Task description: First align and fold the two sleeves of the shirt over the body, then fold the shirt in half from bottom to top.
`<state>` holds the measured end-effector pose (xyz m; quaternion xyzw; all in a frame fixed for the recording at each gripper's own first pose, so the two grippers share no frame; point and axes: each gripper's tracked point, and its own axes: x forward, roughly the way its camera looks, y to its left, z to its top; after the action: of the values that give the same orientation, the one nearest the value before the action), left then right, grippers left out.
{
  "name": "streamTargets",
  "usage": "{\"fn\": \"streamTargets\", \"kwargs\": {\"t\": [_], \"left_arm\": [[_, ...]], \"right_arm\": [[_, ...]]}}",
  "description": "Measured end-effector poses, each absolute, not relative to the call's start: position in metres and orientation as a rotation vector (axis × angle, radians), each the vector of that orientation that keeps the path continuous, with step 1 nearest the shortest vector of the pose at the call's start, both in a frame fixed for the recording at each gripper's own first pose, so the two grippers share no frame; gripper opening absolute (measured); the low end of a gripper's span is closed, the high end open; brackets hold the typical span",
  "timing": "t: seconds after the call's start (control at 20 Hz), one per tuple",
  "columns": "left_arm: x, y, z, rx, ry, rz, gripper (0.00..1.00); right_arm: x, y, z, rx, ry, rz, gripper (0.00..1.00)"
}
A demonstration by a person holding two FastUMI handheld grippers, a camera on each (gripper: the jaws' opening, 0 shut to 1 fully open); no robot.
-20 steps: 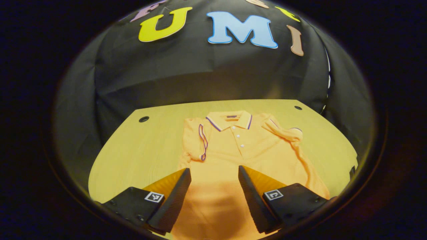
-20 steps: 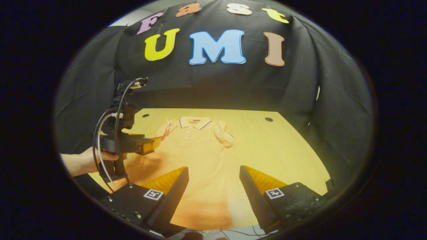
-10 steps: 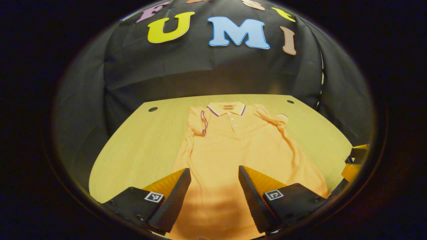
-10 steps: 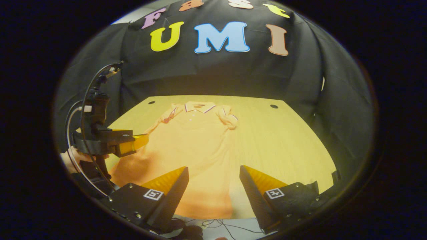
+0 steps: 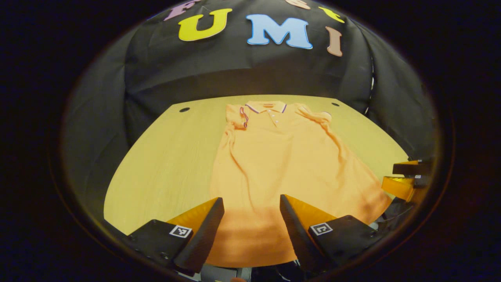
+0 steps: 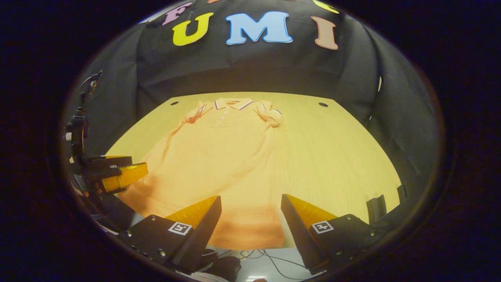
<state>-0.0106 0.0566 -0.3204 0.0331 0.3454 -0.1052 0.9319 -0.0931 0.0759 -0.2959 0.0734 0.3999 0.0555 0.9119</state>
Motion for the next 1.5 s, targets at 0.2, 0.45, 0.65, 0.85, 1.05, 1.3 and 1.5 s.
{"fn": "streamTargets", "kwargs": {"t": [0.2,0.45,0.65,0.85,1.05,1.3,1.5], "left_arm": [[-0.034,0.076,-0.329,0.076,0.729,-0.239,0.95],[-0.059,0.094,-0.345,0.100,0.759,-0.258,0.94],[-0.077,0.097,-0.359,0.107,0.786,-0.262,0.95],[-0.079,0.098,-0.362,0.109,0.775,-0.243,0.95],[-0.077,0.096,-0.363,0.096,0.769,-0.224,0.95],[-0.079,0.086,-0.365,0.101,0.779,-0.227,0.84],[-0.079,0.070,-0.365,0.120,0.784,-0.257,0.45]], "right_arm": [[-0.104,0.076,-0.311,0.152,0.867,0.091,0.95],[-0.120,0.075,-0.328,0.168,0.926,0.057,0.95],[-0.133,0.075,-0.338,0.165,0.958,0.046,0.95],[-0.137,0.075,-0.344,0.173,0.973,0.049,0.95],[-0.138,0.074,-0.346,0.175,0.968,0.058,0.95],[-0.137,0.083,-0.343,0.164,0.957,0.099,0.85],[-0.135,0.092,-0.341,0.179,0.946,0.125,0.48]]}}
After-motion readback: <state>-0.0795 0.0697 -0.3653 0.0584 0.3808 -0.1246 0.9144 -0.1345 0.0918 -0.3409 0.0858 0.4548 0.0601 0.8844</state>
